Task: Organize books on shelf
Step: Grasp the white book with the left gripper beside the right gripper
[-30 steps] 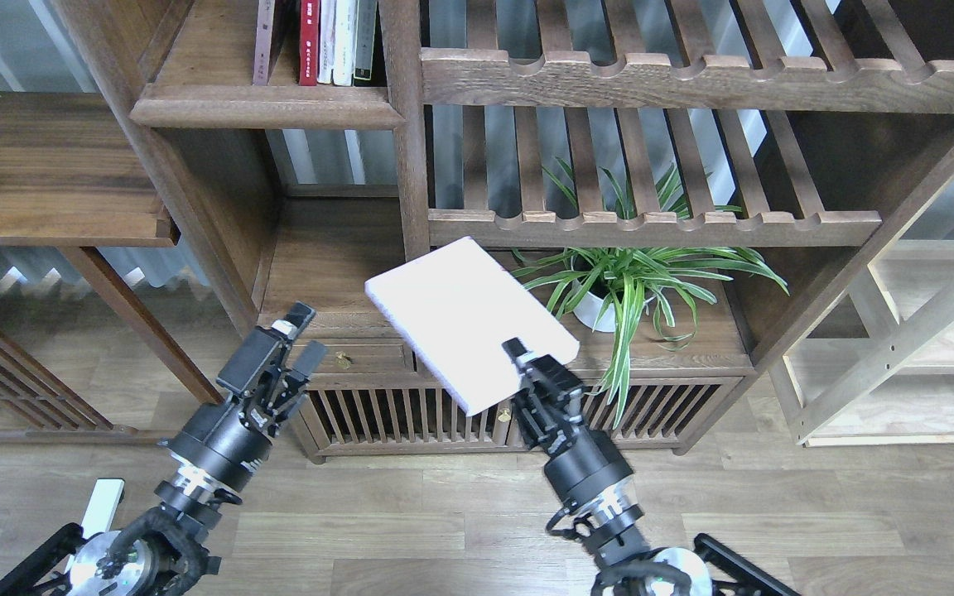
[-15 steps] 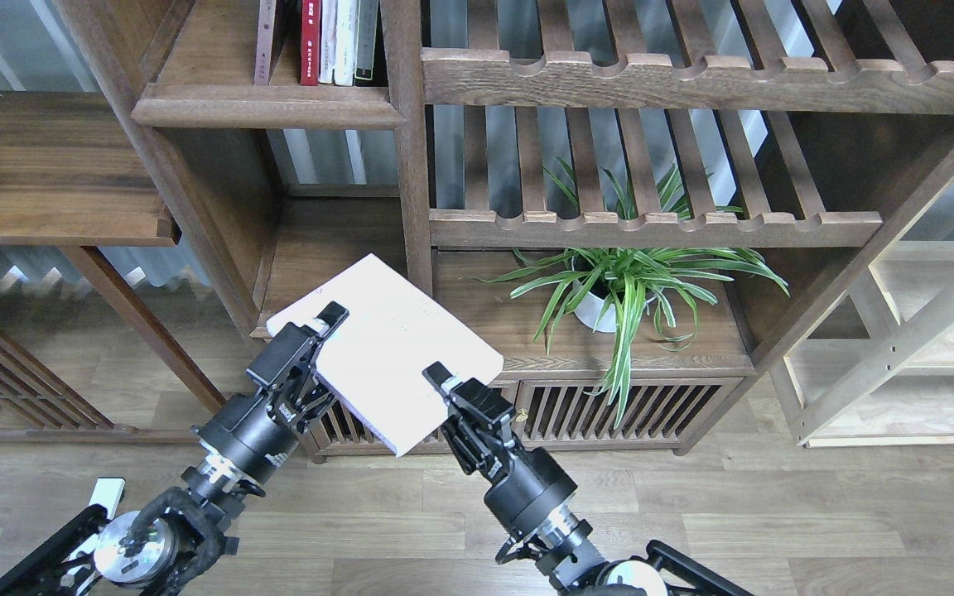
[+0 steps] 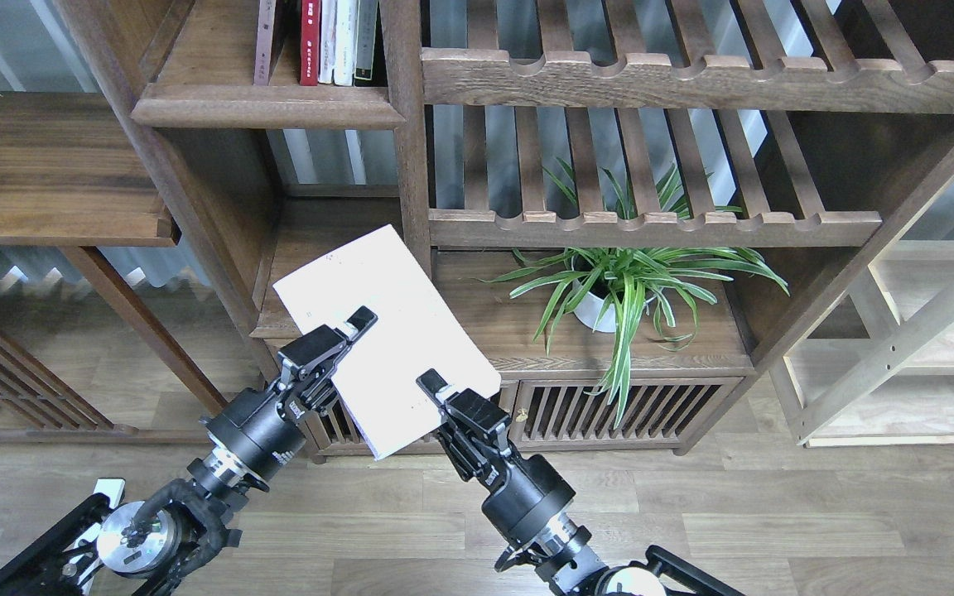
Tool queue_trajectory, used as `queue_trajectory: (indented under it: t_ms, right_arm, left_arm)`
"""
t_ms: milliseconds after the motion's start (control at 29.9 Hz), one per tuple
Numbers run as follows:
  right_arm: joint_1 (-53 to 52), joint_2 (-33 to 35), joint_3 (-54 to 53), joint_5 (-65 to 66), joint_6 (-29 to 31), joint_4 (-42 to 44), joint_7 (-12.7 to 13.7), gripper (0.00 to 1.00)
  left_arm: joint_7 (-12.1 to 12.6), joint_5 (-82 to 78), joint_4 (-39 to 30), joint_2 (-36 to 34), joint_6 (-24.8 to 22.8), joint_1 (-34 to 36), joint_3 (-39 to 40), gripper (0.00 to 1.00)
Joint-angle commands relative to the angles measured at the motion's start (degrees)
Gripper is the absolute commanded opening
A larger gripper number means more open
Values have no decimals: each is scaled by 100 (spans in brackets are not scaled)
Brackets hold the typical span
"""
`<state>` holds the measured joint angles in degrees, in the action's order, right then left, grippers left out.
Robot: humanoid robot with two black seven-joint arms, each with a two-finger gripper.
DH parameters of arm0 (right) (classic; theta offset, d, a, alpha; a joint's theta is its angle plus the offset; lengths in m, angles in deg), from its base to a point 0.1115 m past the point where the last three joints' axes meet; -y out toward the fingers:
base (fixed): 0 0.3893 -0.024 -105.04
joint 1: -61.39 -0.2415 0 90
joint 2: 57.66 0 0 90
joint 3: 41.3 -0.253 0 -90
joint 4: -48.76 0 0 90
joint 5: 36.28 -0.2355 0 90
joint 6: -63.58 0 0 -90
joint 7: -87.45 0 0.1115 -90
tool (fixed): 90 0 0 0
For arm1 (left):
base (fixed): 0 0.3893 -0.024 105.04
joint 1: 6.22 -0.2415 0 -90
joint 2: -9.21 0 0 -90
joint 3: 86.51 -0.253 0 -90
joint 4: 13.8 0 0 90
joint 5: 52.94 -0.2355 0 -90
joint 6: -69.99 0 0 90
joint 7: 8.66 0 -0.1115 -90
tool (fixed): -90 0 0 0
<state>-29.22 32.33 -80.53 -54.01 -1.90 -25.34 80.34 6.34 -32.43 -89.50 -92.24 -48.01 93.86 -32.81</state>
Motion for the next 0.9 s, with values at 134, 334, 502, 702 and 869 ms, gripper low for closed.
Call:
queue_trajectory:
  t_ms: [134, 334, 502, 702, 869]
  right_arm:
    - [17, 0, -94, 23, 18, 1, -10, 7]
    - [87, 0, -234, 32, -43, 10, -19, 28]
    - [96, 0, -226, 374, -78, 53, -1, 90]
    - [52, 175, -919, 445, 194, 440, -63, 100]
    - [52, 281, -1490, 445, 211, 826, -45, 100]
  left_arm:
    - [109, 5, 3, -155, 0, -86, -26, 2]
    - [109, 5, -32, -270, 0, -156, -9, 2]
    - [-49, 5, -67, -191, 0, -139, 96, 2]
    - [-541, -196, -261, -445, 0, -174, 334, 2]
    - [-656, -750, -270, -814, 0, -244, 500, 2]
